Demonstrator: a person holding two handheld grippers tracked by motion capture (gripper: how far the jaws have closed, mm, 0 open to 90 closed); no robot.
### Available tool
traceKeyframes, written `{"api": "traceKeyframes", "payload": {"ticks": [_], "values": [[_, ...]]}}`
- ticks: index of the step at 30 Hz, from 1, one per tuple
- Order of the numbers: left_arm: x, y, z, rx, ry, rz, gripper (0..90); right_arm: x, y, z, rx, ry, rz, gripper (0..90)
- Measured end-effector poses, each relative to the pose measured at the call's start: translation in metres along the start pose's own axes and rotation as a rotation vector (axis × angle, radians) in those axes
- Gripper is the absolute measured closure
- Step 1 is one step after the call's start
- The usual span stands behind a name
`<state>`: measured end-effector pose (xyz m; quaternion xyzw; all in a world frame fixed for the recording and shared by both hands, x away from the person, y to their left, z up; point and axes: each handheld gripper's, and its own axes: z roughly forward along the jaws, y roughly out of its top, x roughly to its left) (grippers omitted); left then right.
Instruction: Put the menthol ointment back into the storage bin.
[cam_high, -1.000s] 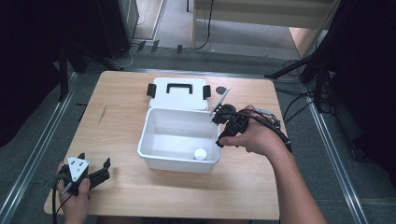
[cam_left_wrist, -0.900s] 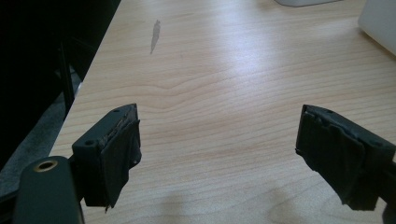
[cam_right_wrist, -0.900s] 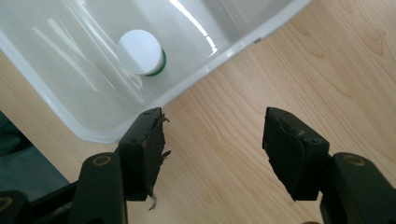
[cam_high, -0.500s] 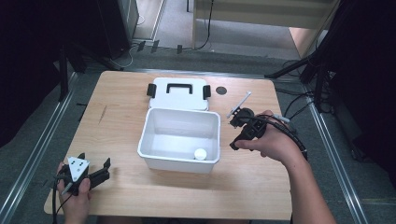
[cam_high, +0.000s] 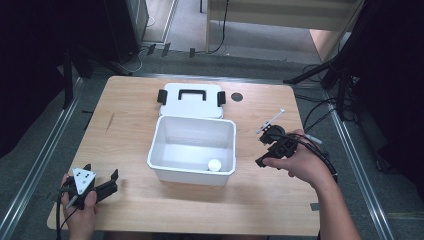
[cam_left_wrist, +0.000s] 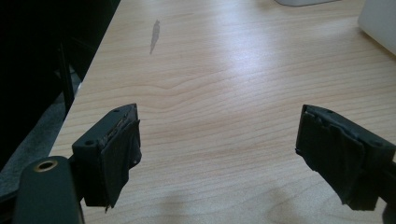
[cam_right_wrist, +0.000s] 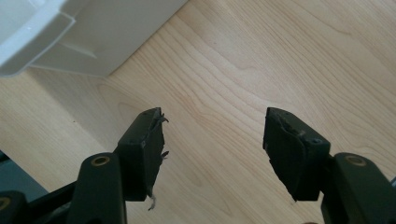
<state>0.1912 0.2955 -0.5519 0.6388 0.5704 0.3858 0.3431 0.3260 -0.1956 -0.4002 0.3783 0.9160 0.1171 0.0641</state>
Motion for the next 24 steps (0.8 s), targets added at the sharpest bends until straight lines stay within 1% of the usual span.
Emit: {"api": "traceKeyframes", "payload": {"ticks": [2, 3, 4, 5, 6, 7, 8, 9, 11, 12, 13, 14, 15, 16, 18, 20, 24], "values": [[0.0, 0.0, 0.0, -0.002, 0.001, -0.002, 14.7, -0.002, -0.005, 0.002, -0.018, 0.007, 0.018, 39.5], [0.0, 0.0, 0.0, -0.002, 0.002, -0.003, 14.7, -0.003, -0.011, 0.004, -0.038, 0.023, 0.022, 38.8], [0.0, 0.0, 0.0, -0.002, 0.001, -0.002, 14.7, -0.003, -0.011, 0.004, -0.038, 0.023, 0.022, 38.8], [0.0, 0.0, 0.0, -0.002, 0.002, -0.002, 14.7, -0.004, -0.014, 0.006, -0.051, 0.03, 0.025, 38.7], [0.0, 0.0, 0.0, -0.002, 0.002, -0.002, 14.7, -0.007, -0.02, 0.007, -0.072, 0.035, 0.041, 38.4], [0.0, 0.0, 0.0, -0.001, 0.003, -0.003, 14.7, -0.007, -0.02, 0.007, -0.072, 0.035, 0.041, 38.4], [0.0, 0.0, 0.0, -0.002, 0.002, -0.003, 14.7, -0.009, -0.023, 0.008, -0.086, 0.033, 0.046, 38.2], [0.0, 0.0, 0.0, -0.002, 0.002, -0.003, 14.7, -0.011, -0.029, 0.01, -0.104, 0.036, 0.069, 38.0], [0.0, 0.0, 0.0, -0.002, 0.001, -0.003, 14.7, -0.015, -0.036, 0.013, -0.125, 0.042, 0.075, 36.9], [0.0, 0.0, 0.0, -0.001, 0.002, -0.002, 14.7, -0.016, -0.04, 0.015, -0.133, 0.045, 0.086, 36.3], [0.0, 0.0, 0.0, -0.001, 0.001, -0.001, 14.7, -0.018, -0.043, 0.016, -0.14, 0.043, 0.087, 36.3], [0.0, 0.0, 0.0, 0.0, 0.001, 0.0, 14.7, -0.02, -0.05, 0.019, -0.16, 0.035, 0.104, 36.2], [0.0, 0.0, 0.0, 0.001, 0.002, 0.001, 14.7, -0.02, -0.05, 0.019, -0.16, 0.035, 0.104, 36.2], [0.0, 0.0, 0.0, 0.001, 0.003, 0.002, 14.7, -0.022, -0.054, 0.021, -0.171, 0.033, 0.111, 35.9], [0.0, 0.0, 0.0, 0.001, 0.003, 0.002, 14.7, -0.025, -0.065, 0.026, -0.203, 0.025, 0.13, 34.5], [-0.001, 0.0, 0.0, 0.0, 0.005, 0.003, 14.7, -0.026, -0.068, 0.027, -0.211, 0.02, 0.133, 34.3], [-0.001, 0.0, 0.0, -0.001, 0.006, 0.009, 14.6, -0.029, -0.081, 0.034, -0.266, 0.009, 0.171, 34.3]]}}
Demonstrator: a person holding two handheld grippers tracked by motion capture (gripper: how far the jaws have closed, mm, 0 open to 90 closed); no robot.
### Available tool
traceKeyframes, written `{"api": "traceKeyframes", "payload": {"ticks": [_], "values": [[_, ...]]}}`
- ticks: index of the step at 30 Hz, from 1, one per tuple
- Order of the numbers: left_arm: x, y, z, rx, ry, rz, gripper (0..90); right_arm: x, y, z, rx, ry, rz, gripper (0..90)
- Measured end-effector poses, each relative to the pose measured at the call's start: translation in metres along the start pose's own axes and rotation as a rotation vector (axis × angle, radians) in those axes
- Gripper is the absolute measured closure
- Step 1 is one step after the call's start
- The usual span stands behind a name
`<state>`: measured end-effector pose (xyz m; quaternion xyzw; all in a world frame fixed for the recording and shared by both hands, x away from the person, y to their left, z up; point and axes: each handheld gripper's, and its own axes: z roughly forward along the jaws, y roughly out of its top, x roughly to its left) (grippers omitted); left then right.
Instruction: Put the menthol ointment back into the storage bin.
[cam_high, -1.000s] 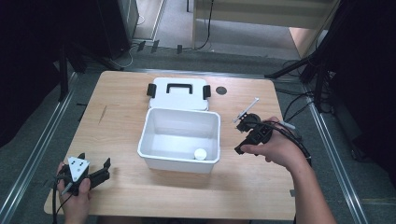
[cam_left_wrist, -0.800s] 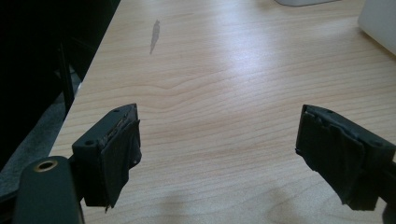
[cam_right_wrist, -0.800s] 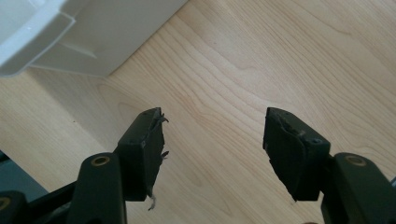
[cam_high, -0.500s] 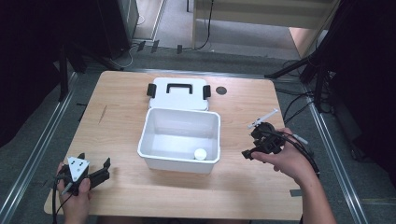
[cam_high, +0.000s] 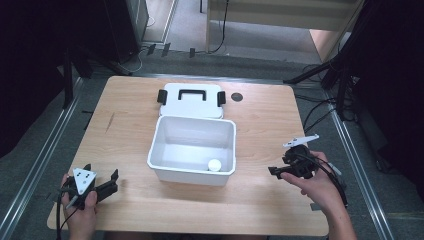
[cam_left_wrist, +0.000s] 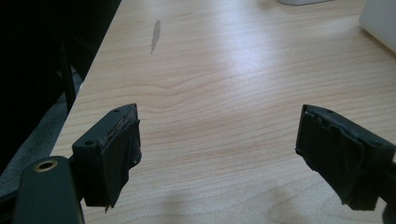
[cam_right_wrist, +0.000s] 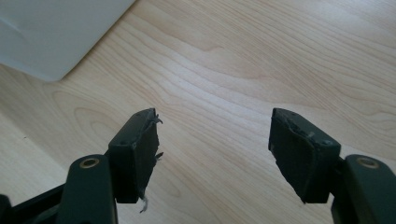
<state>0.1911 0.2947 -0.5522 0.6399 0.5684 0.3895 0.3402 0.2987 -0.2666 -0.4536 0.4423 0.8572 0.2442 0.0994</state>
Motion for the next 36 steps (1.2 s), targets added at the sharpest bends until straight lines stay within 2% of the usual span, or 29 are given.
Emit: {"api": "traceKeyframes", "payload": {"ticks": [4, 5, 7, 9, 13, 16, 25, 29, 31, 36], "values": [[-0.001, 0.0, 0.0, 0.0, 0.002, 0.001, 14.7, -0.004, -0.012, 0.004, -0.037, -0.011, 0.02, 32.1], [-0.001, 0.0, 0.0, -0.001, 0.003, 0.001, 14.7, -0.006, -0.018, 0.005, -0.068, -0.017, 0.026, 31.6], [-0.001, 0.0, 0.0, -0.001, 0.002, 0.001, 14.7, -0.007, -0.021, 0.005, -0.085, -0.017, 0.034, 31.3], [-0.001, 0.0, 0.0, -0.001, 0.003, 0.001, 14.7, -0.009, -0.03, 0.006, -0.137, -0.015, 0.068, 30.2], [-0.001, 0.0, 0.0, -0.001, 0.003, 0.002, 14.7, -0.012, -0.041, 0.007, -0.182, -0.015, 0.093, 29.7], [-0.001, 0.0, 0.0, -0.002, 0.004, 0.002, 14.7, -0.015, -0.055, 0.009, -0.231, -0.016, 0.131, 27.6], [-0.001, 0.0, -0.001, 0.002, 0.004, 0.004, 14.7, -0.022, -0.084, 0.015, -0.307, -0.028, 0.205, 22.6], [-0.001, 0.0, -0.001, 0.001, 0.004, 0.004, 14.7, -0.024, -0.093, 0.016, -0.332, -0.041, 0.216, 20.7], [-0.001, 0.0, 0.0, 0.0, 0.004, 0.003, 14.7, -0.027, -0.103, 0.016, -0.365, -0.04, 0.234, 19.3], [-0.001, 0.0, -0.001, -0.001, 0.005, 0.002, 14.7, -0.029, -0.115, 0.017, -0.404, -0.029, 0.245, 17.2]]}}
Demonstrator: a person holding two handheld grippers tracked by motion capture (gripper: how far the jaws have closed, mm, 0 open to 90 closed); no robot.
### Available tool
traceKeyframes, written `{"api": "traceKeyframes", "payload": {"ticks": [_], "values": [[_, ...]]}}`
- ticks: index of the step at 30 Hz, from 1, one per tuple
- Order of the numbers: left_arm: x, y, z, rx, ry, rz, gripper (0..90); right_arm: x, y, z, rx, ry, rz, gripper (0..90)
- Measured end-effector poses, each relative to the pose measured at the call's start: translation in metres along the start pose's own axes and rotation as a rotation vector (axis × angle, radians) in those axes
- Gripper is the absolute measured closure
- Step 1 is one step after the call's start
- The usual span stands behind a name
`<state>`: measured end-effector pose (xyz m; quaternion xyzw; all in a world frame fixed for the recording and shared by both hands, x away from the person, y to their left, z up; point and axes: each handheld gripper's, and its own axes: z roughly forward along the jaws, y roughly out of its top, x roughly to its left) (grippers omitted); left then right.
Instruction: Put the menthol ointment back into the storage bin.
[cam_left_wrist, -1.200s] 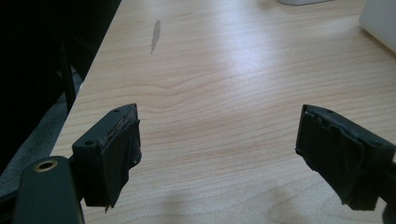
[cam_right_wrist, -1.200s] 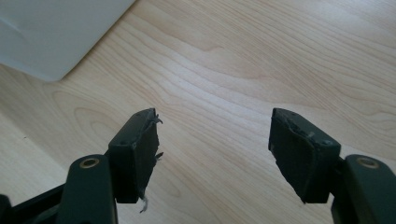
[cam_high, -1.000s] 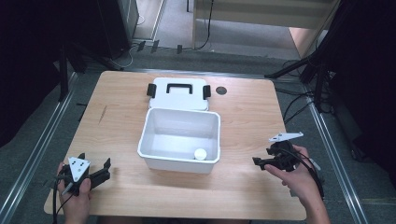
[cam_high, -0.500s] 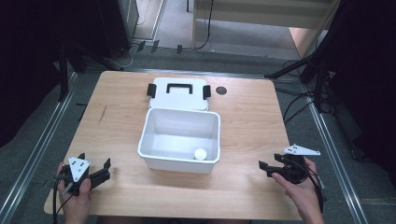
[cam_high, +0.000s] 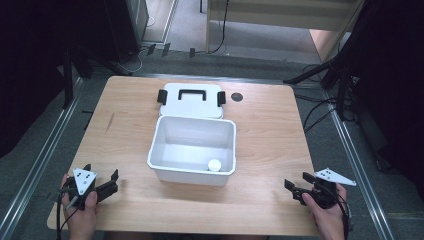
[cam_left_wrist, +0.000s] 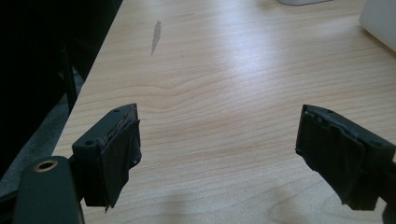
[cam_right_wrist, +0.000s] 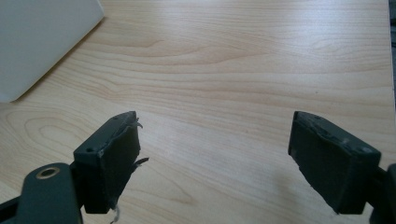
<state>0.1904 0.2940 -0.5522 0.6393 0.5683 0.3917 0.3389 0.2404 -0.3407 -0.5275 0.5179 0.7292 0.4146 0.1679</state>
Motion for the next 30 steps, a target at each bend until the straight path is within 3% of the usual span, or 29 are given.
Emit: {"api": "traceKeyframes", "payload": {"ticks": [14, 30], "values": [[0.0, 0.0, 0.0, 0.001, 0.001, 0.002, 14.7, -0.018, -0.034, -0.015, -0.085, 0.003, 0.067, 15.4], [0.0, 0.0, -0.001, 0.0, 0.002, 0.001, 14.7, -0.024, -0.042, -0.025, -0.165, 0.018, 0.14, 15.6]]}}
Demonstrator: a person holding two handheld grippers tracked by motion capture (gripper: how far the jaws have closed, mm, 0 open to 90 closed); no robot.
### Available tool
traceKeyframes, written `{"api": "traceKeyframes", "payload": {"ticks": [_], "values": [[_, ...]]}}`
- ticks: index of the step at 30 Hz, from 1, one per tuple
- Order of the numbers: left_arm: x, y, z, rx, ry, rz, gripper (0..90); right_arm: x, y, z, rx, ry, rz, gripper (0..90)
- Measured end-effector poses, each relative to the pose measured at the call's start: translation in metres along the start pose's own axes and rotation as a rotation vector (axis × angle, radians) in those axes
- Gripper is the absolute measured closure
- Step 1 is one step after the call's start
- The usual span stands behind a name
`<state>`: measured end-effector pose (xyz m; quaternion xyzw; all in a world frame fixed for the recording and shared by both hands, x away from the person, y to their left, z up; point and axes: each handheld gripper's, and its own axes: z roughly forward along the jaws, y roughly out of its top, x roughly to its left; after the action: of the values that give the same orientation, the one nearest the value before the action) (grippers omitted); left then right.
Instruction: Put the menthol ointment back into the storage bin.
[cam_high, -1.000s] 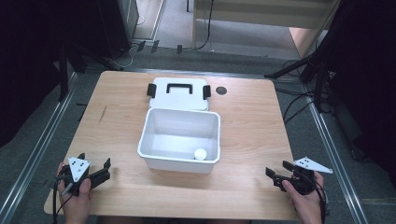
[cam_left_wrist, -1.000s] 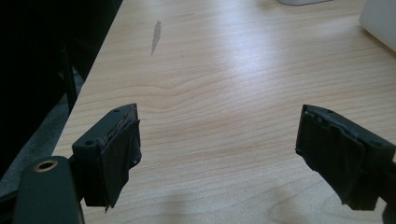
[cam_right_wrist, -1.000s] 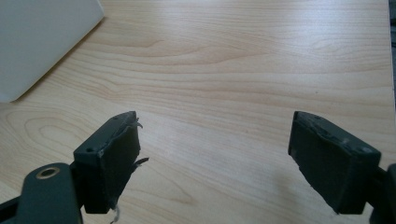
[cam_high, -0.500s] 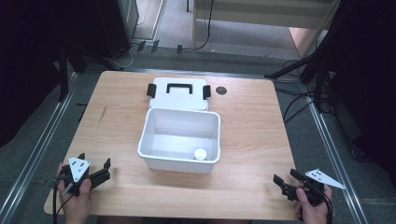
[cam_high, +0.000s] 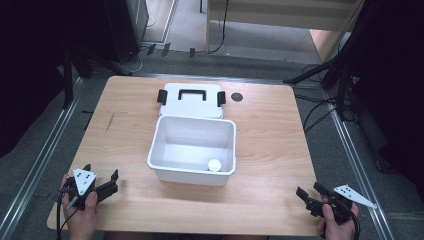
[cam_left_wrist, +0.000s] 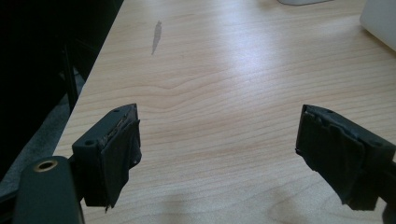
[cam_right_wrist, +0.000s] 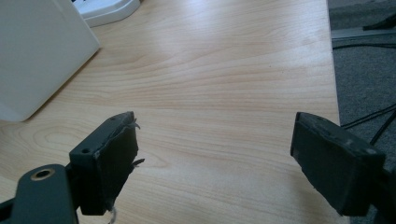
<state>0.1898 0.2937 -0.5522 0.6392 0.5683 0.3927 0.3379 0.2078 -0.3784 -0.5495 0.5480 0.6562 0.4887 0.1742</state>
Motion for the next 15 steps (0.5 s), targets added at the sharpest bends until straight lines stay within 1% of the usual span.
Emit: {"api": "traceKeyframes", "payload": {"ticks": [2, 5, 8, 10, 13, 15], "values": [[0.0001, 0.0001, 0.0001, 0.002, -0.001, 0.0, 14.7, -0.0002, -0.0002, -0.0005, -0.006, -0.003, 0.006, 15.7], [0.0002, 0.0002, 0.0009, 0.003, -0.001, -0.003, 14.6, -0.0005, 0.0, 0.0, -0.001, -0.012, 0.009, 15.7], [0.0003, 0.0004, 0.0012, 0.007, -0.002, -0.002, 14.6, -0.0015, -0.0001, 0.0002, -0.001, -0.017, 0.028, 15.7], [0.0002, 0.0003, 0.0012, 0.006, -0.001, -0.001, 14.6, -0.0023, -0.0009, -0.0017, -0.022, -0.017, 0.04, 15.7], [0.0005, 0.0003, 0.0011, 0.005, -0.002, 0.0, 14.7, -0.0046, -0.0028, -0.0062, -0.073, -0.012, 0.062, 15.7], [0.0008, 0.0002, 0.0008, 0.004, -0.004, -0.002, 14.7, -0.0056, -0.0034, -0.0077, -0.084, -0.008, 0.076, 15.7]]}}
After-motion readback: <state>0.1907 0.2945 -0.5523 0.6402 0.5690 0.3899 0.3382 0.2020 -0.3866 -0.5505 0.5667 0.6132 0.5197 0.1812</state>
